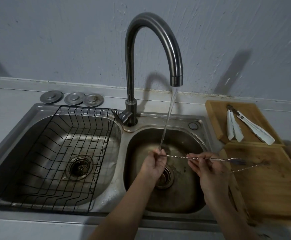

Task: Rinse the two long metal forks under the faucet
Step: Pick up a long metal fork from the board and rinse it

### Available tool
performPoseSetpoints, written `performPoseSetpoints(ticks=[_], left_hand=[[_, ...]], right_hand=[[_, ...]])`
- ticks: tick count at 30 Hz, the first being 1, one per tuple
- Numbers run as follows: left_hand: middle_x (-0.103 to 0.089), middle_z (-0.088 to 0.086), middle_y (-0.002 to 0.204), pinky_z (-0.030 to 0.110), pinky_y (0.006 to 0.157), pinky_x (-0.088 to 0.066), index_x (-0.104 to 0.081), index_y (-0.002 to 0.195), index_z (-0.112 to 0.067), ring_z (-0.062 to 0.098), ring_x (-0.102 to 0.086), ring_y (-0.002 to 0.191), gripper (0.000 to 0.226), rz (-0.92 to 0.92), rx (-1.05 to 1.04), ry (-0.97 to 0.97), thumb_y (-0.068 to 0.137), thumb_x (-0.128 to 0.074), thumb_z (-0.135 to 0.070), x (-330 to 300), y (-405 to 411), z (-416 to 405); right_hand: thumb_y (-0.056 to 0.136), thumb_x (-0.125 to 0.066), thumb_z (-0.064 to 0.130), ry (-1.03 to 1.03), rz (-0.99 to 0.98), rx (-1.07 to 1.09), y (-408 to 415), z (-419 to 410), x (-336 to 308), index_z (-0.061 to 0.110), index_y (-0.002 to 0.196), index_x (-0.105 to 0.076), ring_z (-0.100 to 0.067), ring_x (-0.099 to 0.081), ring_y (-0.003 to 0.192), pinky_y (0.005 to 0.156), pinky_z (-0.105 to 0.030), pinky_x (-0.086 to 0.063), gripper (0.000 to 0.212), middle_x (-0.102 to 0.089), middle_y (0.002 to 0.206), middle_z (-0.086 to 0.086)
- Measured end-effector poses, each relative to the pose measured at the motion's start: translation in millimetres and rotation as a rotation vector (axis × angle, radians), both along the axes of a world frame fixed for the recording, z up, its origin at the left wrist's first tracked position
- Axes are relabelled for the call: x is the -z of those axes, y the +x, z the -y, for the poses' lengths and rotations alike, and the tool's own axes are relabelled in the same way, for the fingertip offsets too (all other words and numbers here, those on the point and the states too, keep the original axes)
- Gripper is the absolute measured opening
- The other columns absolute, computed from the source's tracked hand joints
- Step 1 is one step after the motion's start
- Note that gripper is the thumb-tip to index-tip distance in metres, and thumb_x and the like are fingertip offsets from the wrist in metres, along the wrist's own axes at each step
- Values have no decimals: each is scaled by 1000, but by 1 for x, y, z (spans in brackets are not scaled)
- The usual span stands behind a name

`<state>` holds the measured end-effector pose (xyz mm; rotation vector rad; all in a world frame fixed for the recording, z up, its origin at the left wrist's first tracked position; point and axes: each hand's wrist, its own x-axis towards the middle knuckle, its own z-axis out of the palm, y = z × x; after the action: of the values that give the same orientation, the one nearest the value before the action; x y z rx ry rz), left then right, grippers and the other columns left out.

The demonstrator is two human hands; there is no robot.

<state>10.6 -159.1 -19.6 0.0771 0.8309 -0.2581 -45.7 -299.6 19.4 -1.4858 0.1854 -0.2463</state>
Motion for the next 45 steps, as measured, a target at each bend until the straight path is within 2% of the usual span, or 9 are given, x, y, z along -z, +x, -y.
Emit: performPoseSetpoints(ticks=[6,13,18,24,27,32,39,43,45], left_hand=[[-30,-2,32,15,23,-16,-35,60,-12,7,-22,18,43,-57,35,5,101,-23,-18,-3,15,-11],[-61,2,62,15,38,-47,-60,87,-4,7,-58,39,34,79,90,9,96,-44,-32,-6,2,2],[-75,10,78,30,68,-60,-62,98,-1,16,-74,67,24,275,186,52,97,-39,-4,-16,-9,7],[-66,8,68,18,46,-55,-61,91,-2,11,-63,44,21,119,-57,-100,97,-46,-16,-10,-4,-8],[-54,-3,42,12,27,-29,-56,68,-14,1,-40,26,36,60,-32,-70,98,-43,-30,-6,-2,-10],[-29,-4,32,16,30,-19,-40,55,-15,9,-22,23,48,72,16,18,99,-31,-33,-7,-3,-18],[-63,9,64,26,44,-56,-55,87,-1,13,-62,48,26,188,97,-4,100,-34,-8,-17,-8,-1],[-65,18,90,38,51,-58,-51,97,-4,27,-72,68,29,219,38,12,99,-23,2,-26,-4,2],[-68,20,83,35,47,-57,-52,94,-5,26,-71,75,29,182,35,22,102,-24,-8,-27,1,-1]], right_hand=[[89,-46,0,-17,6,-69,-4,-5,4,7,83,-57,-22,-69,87,70,-23,-57,15,-70,88,-13],[89,-46,3,-81,43,-58,0,0,-5,-1,91,-56,-21,-69,88,76,-29,-58,11,-68,93,-17],[90,-45,-2,14,39,25,2,-2,-4,3,85,-58,-24,-68,87,73,-26,-58,15,-66,93,-21],[90,-46,-2,30,34,47,-1,-4,-2,4,85,-58,-25,-68,85,72,-26,-58,14,-66,91,-20],[88,-50,3,45,41,30,-4,-13,3,6,83,-59,-24,-68,81,69,-26,-58,11,-67,85,-17],[78,-57,24,83,6,12,-6,-11,5,2,83,-59,-25,-68,81,68,-27,-58,23,-67,85,-20],[89,-46,-2,34,26,60,0,-5,-6,-1,87,-56,-15,-68,79,67,-20,-57,10,-64,91,-20],[89,-47,-1,12,35,68,-1,-5,-2,0,87,-58,-19,-68,83,68,-21,-57,11,-65,92,-19],[89,-47,-1,6,62,69,-4,-9,1,4,85,-59,-22,-69,83,70,-22,-57,14,-66,90,-18]])
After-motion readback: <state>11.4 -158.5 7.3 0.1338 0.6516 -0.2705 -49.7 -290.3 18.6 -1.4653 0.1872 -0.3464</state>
